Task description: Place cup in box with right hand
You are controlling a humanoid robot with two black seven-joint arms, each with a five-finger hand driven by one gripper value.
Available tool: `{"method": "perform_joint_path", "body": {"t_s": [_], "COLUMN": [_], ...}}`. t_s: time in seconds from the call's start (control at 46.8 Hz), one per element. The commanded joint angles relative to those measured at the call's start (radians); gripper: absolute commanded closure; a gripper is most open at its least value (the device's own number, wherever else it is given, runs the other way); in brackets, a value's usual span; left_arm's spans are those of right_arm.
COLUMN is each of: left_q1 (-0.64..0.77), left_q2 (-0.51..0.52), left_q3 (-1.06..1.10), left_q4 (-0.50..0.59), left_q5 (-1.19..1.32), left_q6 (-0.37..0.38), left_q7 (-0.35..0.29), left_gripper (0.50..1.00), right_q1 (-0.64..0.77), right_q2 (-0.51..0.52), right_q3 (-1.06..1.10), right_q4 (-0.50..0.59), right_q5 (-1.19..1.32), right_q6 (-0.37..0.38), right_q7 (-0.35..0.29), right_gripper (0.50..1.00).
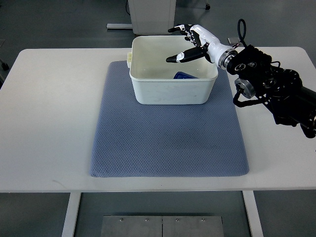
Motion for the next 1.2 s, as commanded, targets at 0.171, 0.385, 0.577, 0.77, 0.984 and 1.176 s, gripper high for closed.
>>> {"method": "perform_joint_path", "body": {"t_s": [0.171, 0.385, 0.577, 0.77, 0.984, 1.176], "left_q1": [0.0, 0.0, 0.0, 0.0, 0.0, 0.0], "left_q2": [0.0, 0.0, 0.0, 0.0, 0.0, 0.0], "left_q3": [0.0, 0.0, 0.0, 0.0, 0.0, 0.0], "left_q4": [0.0, 0.0, 0.0, 0.0, 0.0, 0.0], "left_q5": [0.0, 0.0, 0.0, 0.0, 0.0, 0.0], "left_q6": [0.0, 0.0, 0.0, 0.0, 0.0, 0.0], "left_q7": [0.0, 0.0, 0.0, 0.0, 0.0, 0.0], "left_gripper": [0.5, 0.5, 0.5, 0.5, 0.5, 0.5], "right_q1": [0.003, 0.004, -0.004, -0.004, -0.002, -0.011], "right_q2": [0.001, 0.001, 0.001, 0.001, -0.011, -0.04], "right_q3": [0.0, 0.034, 0.127, 0.127, 0.159, 0.317], "right_q4": [0.004, 0.005, 0.008, 0.01, 0.01, 0.01], "right_q5": [-0.001, 0.0, 0.0, -0.001, 0.002, 0.002], "right_q6": [-0.011, -0.012, -0.011, -0.008, -0.002, 0.005], "right_q7": [0.009, 0.003, 0.002, 0.002, -0.051, -0.132], "right_gripper": [0.5, 0.5, 0.5, 0.5, 0.5, 0.5]}}
